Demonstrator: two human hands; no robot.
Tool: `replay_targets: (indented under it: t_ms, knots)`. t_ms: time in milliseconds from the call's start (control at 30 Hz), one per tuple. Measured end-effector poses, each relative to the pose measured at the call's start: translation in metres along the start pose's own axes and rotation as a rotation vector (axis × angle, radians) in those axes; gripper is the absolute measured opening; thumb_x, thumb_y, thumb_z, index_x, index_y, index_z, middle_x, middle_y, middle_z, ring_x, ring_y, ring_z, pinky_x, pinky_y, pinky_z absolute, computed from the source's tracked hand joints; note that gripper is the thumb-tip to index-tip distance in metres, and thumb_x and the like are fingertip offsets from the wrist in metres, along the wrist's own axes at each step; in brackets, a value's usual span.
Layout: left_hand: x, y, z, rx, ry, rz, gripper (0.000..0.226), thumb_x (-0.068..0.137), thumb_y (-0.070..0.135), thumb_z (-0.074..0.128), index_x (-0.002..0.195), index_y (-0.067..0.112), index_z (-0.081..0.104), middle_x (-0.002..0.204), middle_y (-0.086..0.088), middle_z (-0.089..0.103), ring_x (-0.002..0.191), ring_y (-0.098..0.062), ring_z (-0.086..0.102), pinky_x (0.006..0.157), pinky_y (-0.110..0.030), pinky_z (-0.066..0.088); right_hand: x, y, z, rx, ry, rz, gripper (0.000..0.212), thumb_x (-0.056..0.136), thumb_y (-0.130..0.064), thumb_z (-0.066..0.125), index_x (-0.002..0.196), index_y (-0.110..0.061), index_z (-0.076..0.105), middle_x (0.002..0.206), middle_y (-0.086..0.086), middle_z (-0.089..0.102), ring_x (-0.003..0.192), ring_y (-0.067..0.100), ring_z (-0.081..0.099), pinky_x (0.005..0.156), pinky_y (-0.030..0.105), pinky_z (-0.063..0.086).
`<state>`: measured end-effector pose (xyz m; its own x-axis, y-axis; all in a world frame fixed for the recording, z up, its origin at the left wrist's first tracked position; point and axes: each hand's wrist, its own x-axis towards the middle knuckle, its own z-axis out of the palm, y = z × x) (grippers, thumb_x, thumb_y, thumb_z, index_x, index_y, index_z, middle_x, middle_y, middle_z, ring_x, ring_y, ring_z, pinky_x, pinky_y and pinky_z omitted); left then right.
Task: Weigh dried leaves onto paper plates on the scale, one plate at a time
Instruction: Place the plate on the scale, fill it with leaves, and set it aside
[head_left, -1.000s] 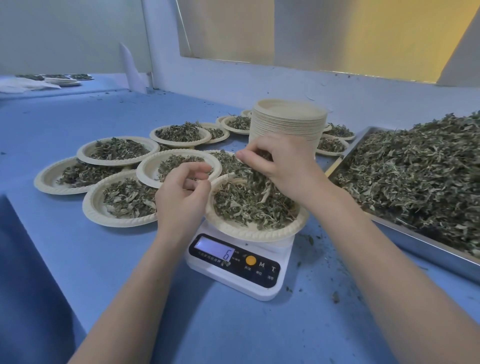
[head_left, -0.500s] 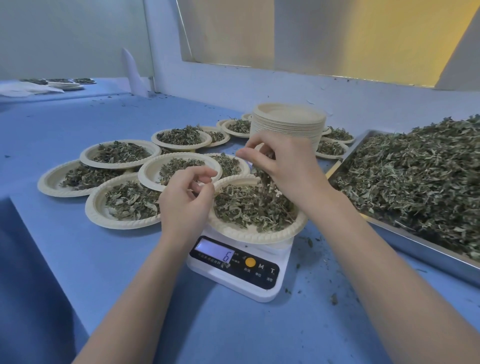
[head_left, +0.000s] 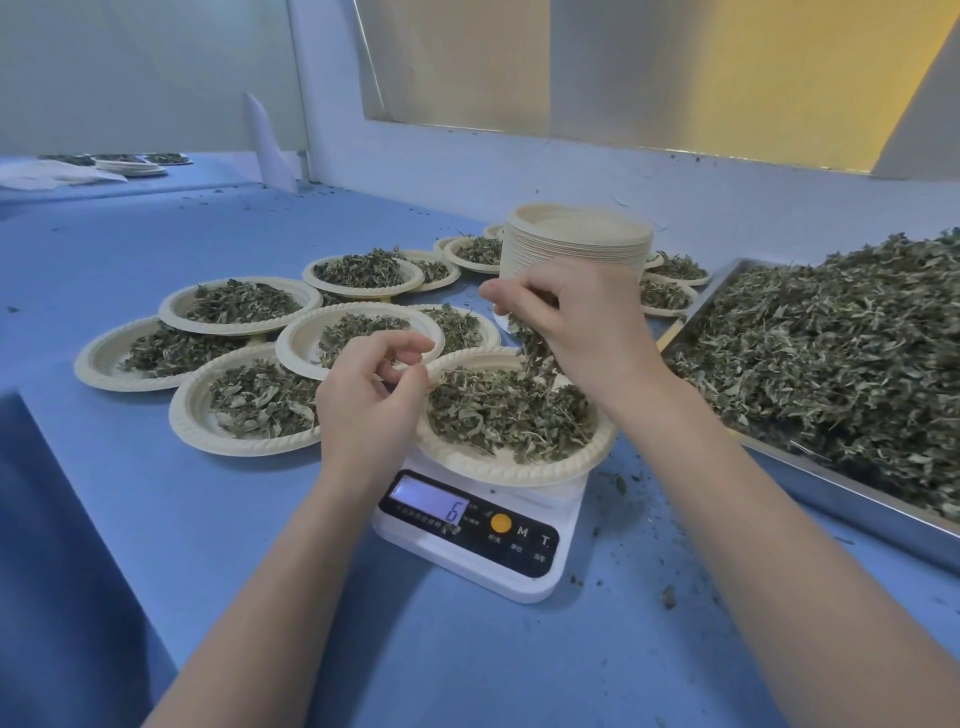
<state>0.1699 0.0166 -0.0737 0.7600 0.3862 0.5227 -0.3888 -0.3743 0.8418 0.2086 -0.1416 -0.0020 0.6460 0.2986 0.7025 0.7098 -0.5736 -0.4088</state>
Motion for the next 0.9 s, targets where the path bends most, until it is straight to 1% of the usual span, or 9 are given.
replay_targets:
  t_ms: [67,200,333,500,567,667,767,833,900]
  knots:
    - [0.0,0.0,0.0,0.008,0.0,0.003,0.03,0.082,-0.001,0.056,0.088,0.026,0.068,0.081,0.009,0.056,0.064,-0.004,0.044,0.06,-0.012,0.038,0.0,0.0,0.001,0.003,0.002,-0.005,0.016,0.087,-0.03,0.067,0.082,-0.02,0.077,0.061,-0.021,0.054,0.059,-0.008,0.052,0.059,0.009,0.036]
    - [0.001,-0.001,0.0,0.021,-0.004,0.014,0.023,0.081,0.006,0.056,0.092,0.022,0.069,0.081,0.01,0.056,0.066,-0.009,0.044,0.063,-0.022,0.039,0.001,-0.002,0.003,-0.03,-0.014,-0.024,0.023,0.087,-0.034,0.065,0.078,-0.016,0.077,0.057,-0.02,0.048,0.055,0.008,0.046,0.058,0.012,0.034]
    - [0.001,0.0,0.0,0.033,-0.001,0.029,0.025,0.075,0.015,0.052,0.091,0.026,0.067,0.08,0.013,0.056,0.068,-0.011,0.045,0.063,-0.024,0.039,0.001,-0.003,0.004,-0.028,-0.015,-0.039,0.025,0.087,-0.032,0.066,0.07,-0.016,0.073,0.051,-0.014,0.047,0.06,0.015,0.046,0.058,0.016,0.032]
    - [0.002,0.014,0.007,0.139,-0.039,0.168,0.025,0.074,0.015,0.052,0.092,0.027,0.064,0.083,0.012,0.059,0.081,-0.018,0.052,0.072,-0.03,0.042,0.0,-0.004,0.005,-0.044,-0.056,-0.026,0.026,0.087,-0.033,0.065,0.073,-0.013,0.074,0.056,-0.011,0.048,0.059,0.008,0.045,0.057,0.012,0.033]
    - [0.002,0.023,0.012,0.192,-0.073,0.256,0.025,0.075,0.014,0.052,0.095,0.025,0.064,0.084,0.014,0.058,0.083,-0.015,0.051,0.075,-0.027,0.039,0.0,-0.004,0.004,-0.041,-0.057,-0.022,0.027,0.088,-0.032,0.065,0.072,-0.012,0.073,0.056,-0.007,0.049,0.061,0.01,0.045,0.058,0.014,0.032]
    - [0.003,0.036,0.02,0.206,-0.105,0.293,0.021,0.076,0.016,0.052,0.094,0.023,0.061,0.084,0.013,0.058,0.08,-0.003,0.047,0.075,-0.018,0.036,0.0,-0.003,-0.004,-0.037,-0.063,-0.018,0.028,0.09,-0.032,0.062,0.073,-0.012,0.071,0.062,-0.002,0.055,0.062,0.011,0.047,0.06,0.021,0.033]
    - [0.007,0.046,0.031,0.21,-0.157,0.296,0.017,0.076,0.02,0.053,0.092,0.022,0.06,0.082,0.011,0.059,0.077,-0.005,0.048,0.07,-0.012,0.035,0.001,0.002,-0.016,-0.107,-0.048,-0.026,0.033,0.092,-0.034,0.059,0.081,-0.007,0.073,0.07,0.006,0.064,0.067,0.018,0.054,0.064,0.029,0.035]
    - [0.01,0.054,0.041,0.207,-0.197,0.294,0.01,0.079,0.019,0.056,0.087,0.024,0.058,0.073,0.016,0.055,0.073,-0.003,0.048,0.065,-0.009,0.033,0.001,0.006,-0.025,-0.123,-0.02,-0.024,0.034,0.092,-0.034,0.059,0.081,-0.004,0.073,0.071,0.005,0.063,0.067,0.016,0.052,0.061,0.026,0.033]
    - [0.012,0.061,0.052,0.206,-0.234,0.295,0.011,0.081,0.016,0.059,0.085,0.026,0.056,0.071,0.018,0.054,0.069,0.002,0.048,0.063,-0.008,0.032,0.0,0.011,-0.034,-0.144,0.007,-0.008,0.034,0.092,-0.032,0.06,0.08,-0.003,0.072,0.068,0.001,0.058,0.065,0.012,0.047,0.061,0.019,0.032]
